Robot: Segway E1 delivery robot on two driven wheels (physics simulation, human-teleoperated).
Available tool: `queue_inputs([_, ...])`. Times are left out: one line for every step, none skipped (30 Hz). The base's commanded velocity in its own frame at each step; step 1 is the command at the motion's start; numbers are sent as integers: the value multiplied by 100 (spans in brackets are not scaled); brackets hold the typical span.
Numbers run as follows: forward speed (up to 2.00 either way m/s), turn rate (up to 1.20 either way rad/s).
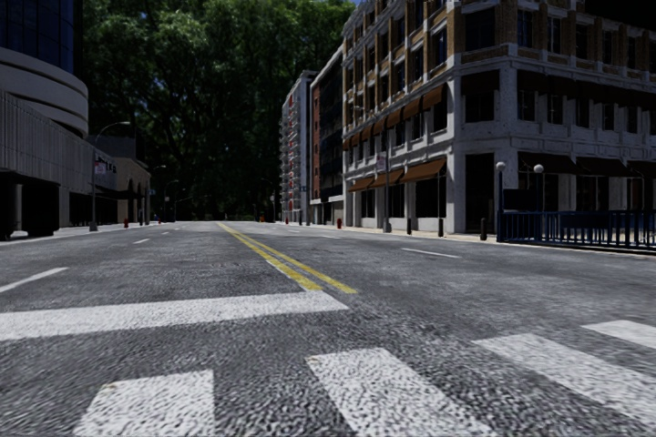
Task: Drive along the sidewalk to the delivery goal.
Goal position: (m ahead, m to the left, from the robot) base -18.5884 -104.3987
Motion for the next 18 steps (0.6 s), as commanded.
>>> queue_inputs([-36, -52])
queue_inputs([-36, -52])
queue_inputs([-34, -52])
queue_inputs([-34, -52])
queue_inputs([-30, -52])
queue_inputs([0, -45])
queue_inputs([0, -20])
queue_inputs([0, -20])
queue_inputs([0, 0])
queue_inputs([0, 0])
queue_inputs([0, 0])
queue_inputs([0, 0])
queue_inputs([0, 0])
queue_inputs([0, 0])
queue_inputs([0, 0])
queue_inputs([0, 0])
queue_inputs([0, 0])
queue_inputs([0, 0])
